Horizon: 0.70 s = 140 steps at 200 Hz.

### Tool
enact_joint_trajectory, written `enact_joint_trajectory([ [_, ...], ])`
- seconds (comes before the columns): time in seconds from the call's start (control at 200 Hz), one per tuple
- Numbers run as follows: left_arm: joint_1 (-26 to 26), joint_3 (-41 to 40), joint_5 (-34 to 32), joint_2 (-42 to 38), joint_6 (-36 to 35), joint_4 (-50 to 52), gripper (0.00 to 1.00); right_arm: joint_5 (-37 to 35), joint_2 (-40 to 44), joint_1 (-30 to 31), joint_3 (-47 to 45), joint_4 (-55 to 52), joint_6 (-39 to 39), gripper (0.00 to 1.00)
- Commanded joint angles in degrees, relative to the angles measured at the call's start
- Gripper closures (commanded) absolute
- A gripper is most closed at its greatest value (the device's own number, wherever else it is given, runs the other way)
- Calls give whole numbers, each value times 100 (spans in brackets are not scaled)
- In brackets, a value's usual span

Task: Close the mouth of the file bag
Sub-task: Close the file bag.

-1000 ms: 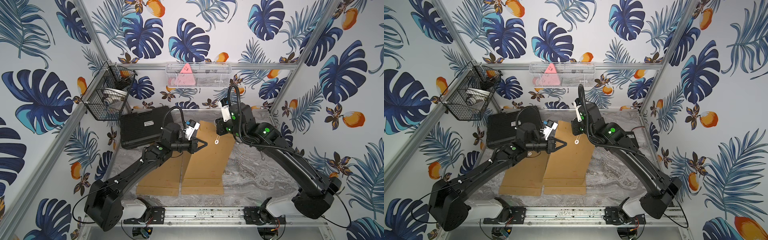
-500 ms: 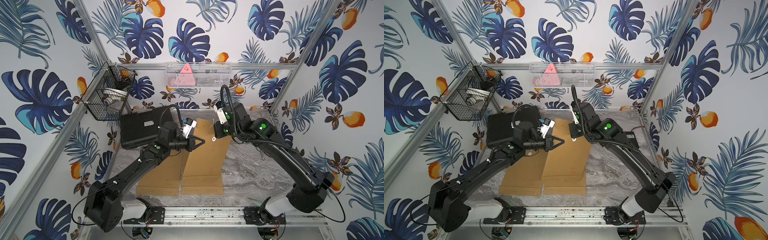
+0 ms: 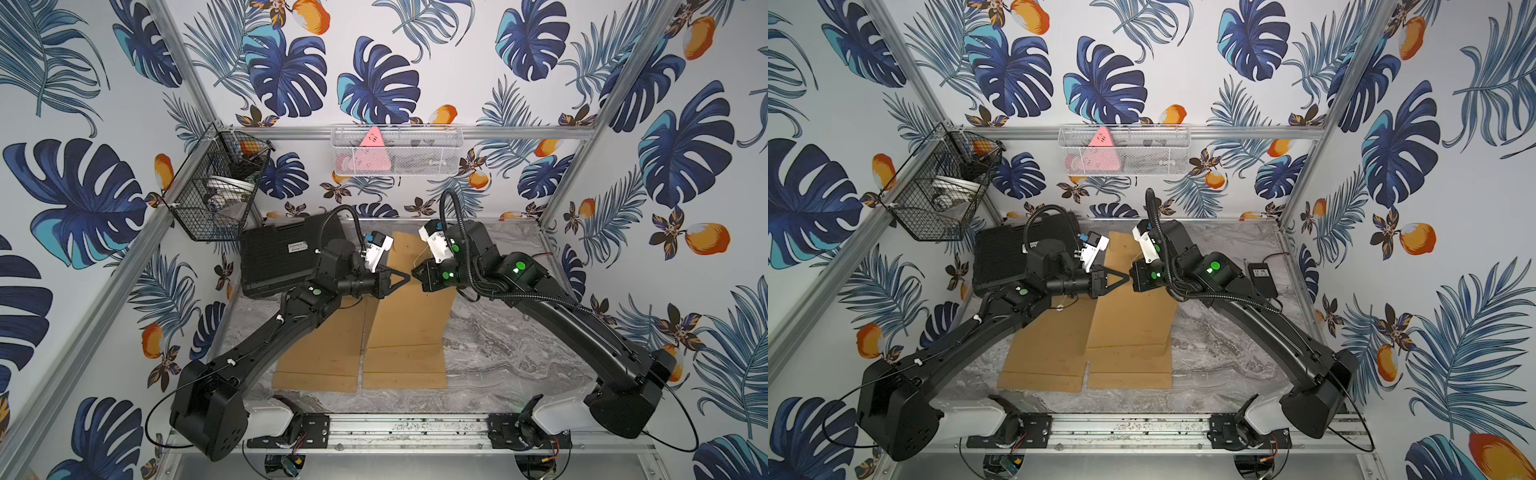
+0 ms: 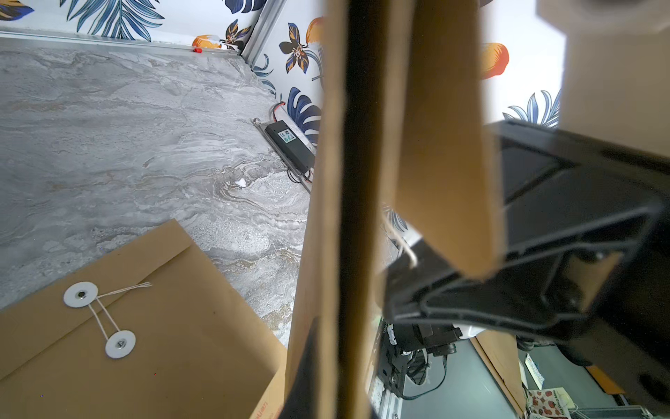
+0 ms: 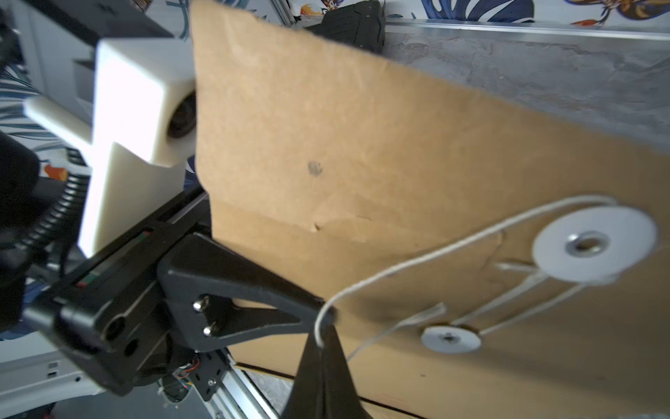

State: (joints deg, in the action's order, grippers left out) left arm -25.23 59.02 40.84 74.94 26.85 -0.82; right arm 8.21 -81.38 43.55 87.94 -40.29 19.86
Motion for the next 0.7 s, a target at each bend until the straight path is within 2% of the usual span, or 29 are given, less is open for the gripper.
enact_joint_trajectory([
  [0.0, 26, 85, 29, -36, -36, -313, 100, 338, 206, -39, -335, 732, 354, 100],
  [0.395, 48, 206, 80, -36, 4, -393, 100, 889, 806, -454, -1714, 2013, 1258, 100],
  [0.696, 52, 249, 134, -39, 28, -419, 100, 1356, 953, -804, -2226, 2713, 1740, 100],
])
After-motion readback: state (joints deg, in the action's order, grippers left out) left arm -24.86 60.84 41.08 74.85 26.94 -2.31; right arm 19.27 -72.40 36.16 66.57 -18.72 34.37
